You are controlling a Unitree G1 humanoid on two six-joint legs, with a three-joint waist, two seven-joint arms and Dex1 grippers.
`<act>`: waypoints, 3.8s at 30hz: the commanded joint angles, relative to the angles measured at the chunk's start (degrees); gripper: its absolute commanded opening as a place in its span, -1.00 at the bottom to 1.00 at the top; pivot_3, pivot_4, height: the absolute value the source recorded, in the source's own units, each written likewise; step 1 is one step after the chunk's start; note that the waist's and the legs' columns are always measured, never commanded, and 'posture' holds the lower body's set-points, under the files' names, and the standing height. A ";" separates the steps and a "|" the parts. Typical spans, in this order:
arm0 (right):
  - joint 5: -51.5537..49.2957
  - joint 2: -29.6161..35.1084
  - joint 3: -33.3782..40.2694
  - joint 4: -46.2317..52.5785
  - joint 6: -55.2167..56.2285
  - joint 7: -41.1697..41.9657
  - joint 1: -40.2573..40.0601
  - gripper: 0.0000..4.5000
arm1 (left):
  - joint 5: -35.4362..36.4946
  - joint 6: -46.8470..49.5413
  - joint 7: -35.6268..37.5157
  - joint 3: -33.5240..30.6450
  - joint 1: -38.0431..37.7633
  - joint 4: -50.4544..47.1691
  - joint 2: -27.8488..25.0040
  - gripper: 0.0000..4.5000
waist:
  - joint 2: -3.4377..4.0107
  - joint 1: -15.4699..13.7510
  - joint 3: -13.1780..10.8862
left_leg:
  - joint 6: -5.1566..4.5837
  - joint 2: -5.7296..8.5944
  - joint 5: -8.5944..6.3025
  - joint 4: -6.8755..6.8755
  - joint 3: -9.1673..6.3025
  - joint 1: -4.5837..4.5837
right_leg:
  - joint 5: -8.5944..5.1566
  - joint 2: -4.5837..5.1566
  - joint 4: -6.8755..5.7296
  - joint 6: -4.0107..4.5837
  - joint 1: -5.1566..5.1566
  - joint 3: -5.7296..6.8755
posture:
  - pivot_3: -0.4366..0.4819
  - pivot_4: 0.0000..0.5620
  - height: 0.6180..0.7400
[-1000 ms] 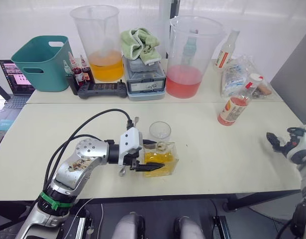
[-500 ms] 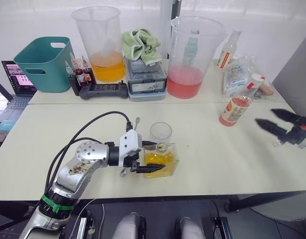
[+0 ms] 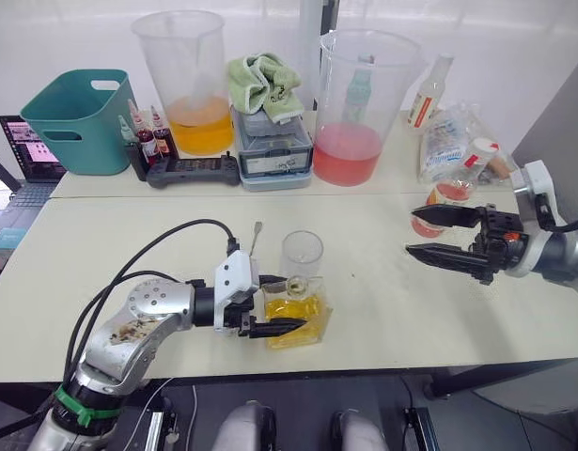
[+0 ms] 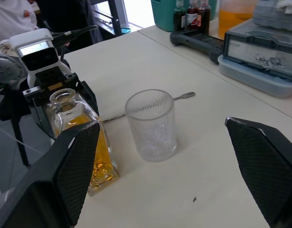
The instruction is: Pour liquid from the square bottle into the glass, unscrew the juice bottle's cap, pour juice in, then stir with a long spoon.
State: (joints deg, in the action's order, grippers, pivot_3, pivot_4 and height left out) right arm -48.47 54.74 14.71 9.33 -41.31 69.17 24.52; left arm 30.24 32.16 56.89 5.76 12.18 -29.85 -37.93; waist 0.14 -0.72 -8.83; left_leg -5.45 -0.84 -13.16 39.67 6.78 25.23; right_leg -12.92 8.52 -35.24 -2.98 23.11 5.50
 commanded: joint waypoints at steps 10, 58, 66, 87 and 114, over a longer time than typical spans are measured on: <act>2.56 -0.08 -5.75 -4.93 1.86 9.92 5.26 0.99 | 18.36 9.83 -9.14 -24.50 -6.48 -10.92 -5.75 0.24 | -0.23 -0.14 -0.15 | 0.06 -0.01 0.03 0.04 -0.03 0.03 | 0.00 0.00 -0.02 0.01 0.05 -0.01 | -0.05 -0.47 0.98; -2.85 -1.11 2.45 11.98 -2.35 -2.84 -8.02 0.99 | -40.23 -28.51 -24.23 8.20 27.98 22.91 0.39 0.24 | -0.94 -1.62 -0.58 | 0.09 0.04 0.06 0.10 0.07 0.33 | 0.10 -0.06 0.01 -0.07 0.20 0.13 | -0.05 -0.47 0.98; -4.32 -0.93 4.83 13.10 -4.01 -6.42 -9.64 0.99 | -48.47 -33.10 -27.71 8.93 29.54 25.68 2.73 0.24 | -0.95 -1.67 -0.58 | 0.05 0.04 0.05 0.14 0.06 0.34 | 0.10 -0.05 0.01 -0.08 0.18 0.12 | -0.05 -0.47 0.98; -5.81 -0.83 6.41 15.49 -4.20 -10.17 -11.88 0.99 | -57.33 -45.01 -30.44 11.99 29.12 28.47 7.58 0.24 | -0.95 -1.76 -0.59 | 0.00 0.04 0.03 0.18 0.05 0.35 | 0.12 -0.04 -0.02 -0.12 0.19 0.12 | -0.05 -0.47 0.98; -4.89 -1.29 6.85 15.82 -3.21 -11.75 -12.60 0.99 | -69.60 -54.28 -37.15 12.53 31.38 33.06 7.17 0.24 | -0.95 -1.87 -0.59 | -0.02 0.04 0.02 0.23 0.04 0.35 | 0.13 -0.03 -0.08 -0.13 0.17 0.12 | -0.05 -0.47 0.98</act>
State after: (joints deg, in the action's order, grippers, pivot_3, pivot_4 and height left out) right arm -53.04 52.87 19.08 24.16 -45.72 57.37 12.08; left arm -38.95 -20.30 23.41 20.09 39.88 6.38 -31.00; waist -0.81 -2.59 -9.41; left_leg -5.48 -0.79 -13.15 39.90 6.82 25.57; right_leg -12.78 8.49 -35.31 -3.11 23.29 5.62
